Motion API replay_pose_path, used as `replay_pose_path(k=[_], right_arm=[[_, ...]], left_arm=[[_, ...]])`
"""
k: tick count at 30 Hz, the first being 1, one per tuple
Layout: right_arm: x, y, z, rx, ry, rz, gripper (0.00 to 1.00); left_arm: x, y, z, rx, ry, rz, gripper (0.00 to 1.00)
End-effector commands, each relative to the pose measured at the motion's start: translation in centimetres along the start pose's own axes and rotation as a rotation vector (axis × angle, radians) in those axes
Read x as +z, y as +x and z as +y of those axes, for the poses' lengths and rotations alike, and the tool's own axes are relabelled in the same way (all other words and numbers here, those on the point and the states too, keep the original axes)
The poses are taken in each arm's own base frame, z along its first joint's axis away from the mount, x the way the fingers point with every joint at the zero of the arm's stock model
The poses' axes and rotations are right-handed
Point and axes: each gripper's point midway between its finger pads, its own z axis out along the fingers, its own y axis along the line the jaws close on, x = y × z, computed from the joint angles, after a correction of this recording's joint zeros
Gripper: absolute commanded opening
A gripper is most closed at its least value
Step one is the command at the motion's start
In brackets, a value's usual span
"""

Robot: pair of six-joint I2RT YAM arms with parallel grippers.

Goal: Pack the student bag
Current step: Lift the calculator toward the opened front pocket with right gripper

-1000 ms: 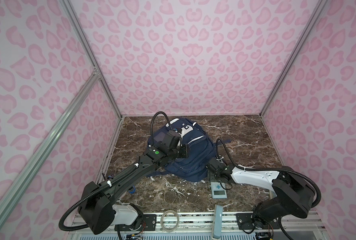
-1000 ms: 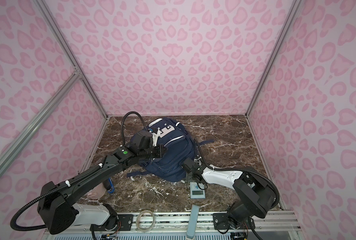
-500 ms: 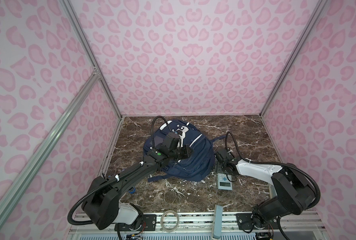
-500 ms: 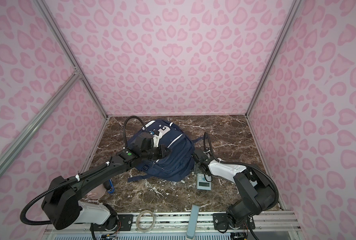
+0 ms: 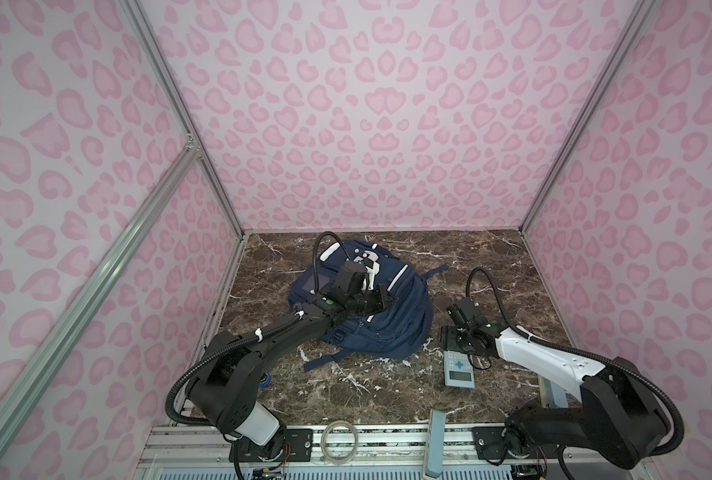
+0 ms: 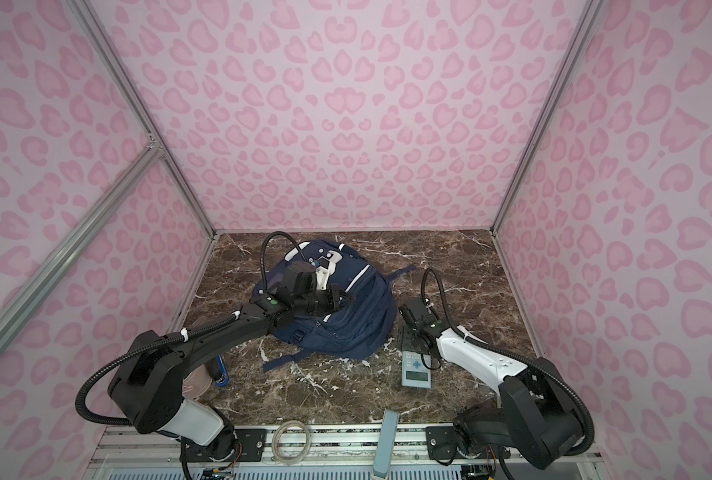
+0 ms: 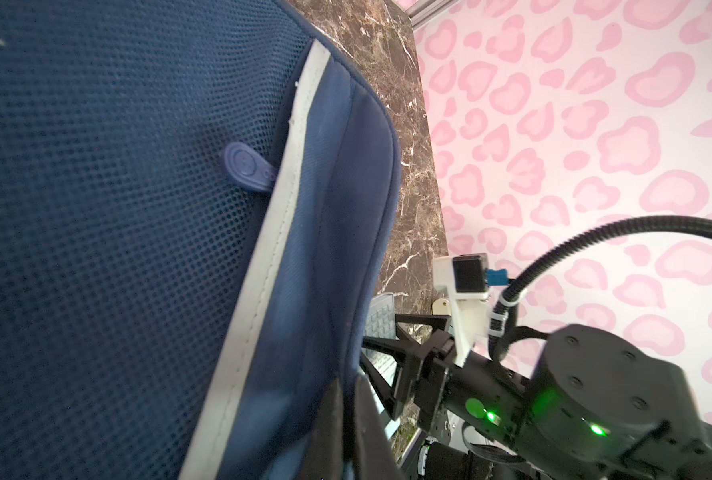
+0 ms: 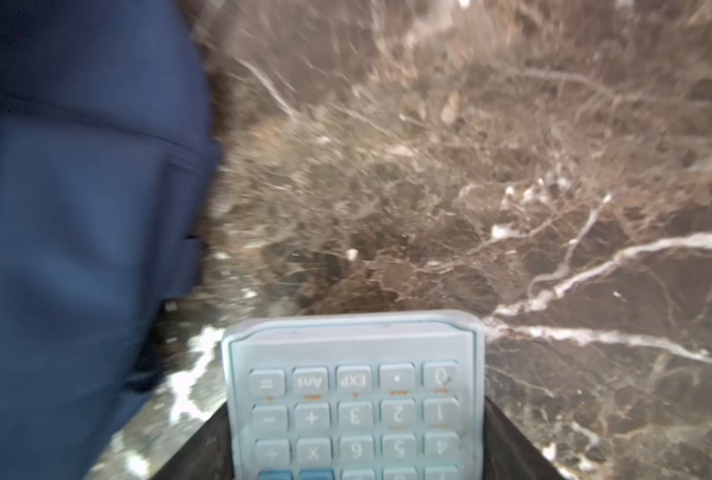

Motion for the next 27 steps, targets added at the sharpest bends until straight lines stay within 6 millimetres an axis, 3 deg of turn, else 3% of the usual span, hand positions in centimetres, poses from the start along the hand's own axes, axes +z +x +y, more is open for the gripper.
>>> replay_pose_path(k=[1,7,13,16,21,27], right_arm=[[0.4,0.0,0.7,-0.006,-0.039,0.011,0.65],[0.5,-0.7,2.3,0.01,-0.122,0.013,0.63],[-3.2,-3.1,5.7,0.022,-0.281,-0.035,0.62],[-5.5,-5.2,8.5,0.029,-0.404,-0.071,0.63],[-7.4,-9.5,13.4,0.063,-0.537,-0.089,0.63],[-6.5,-13.6,16.9,0.146,-0.564,-0.079,0.67]], left_arm=[[-0.2,-0.7,-1.1,0.027,0.046,-0.028,0.03],[0.1,-0.4,-0.9,0.024,0.052,-0.017,0.03],[-0.4,-0.9,-1.9,0.047,0.07,-0.031,0.03],[-0.7,-1.2,-3.0,0.054,0.112,-0.039,0.03],[-1.8,-2.2,-5.2,0.072,0.17,-0.067,0.03],[-3.0,-2.8,-6.4,0.091,0.192,-0.099,0.03]])
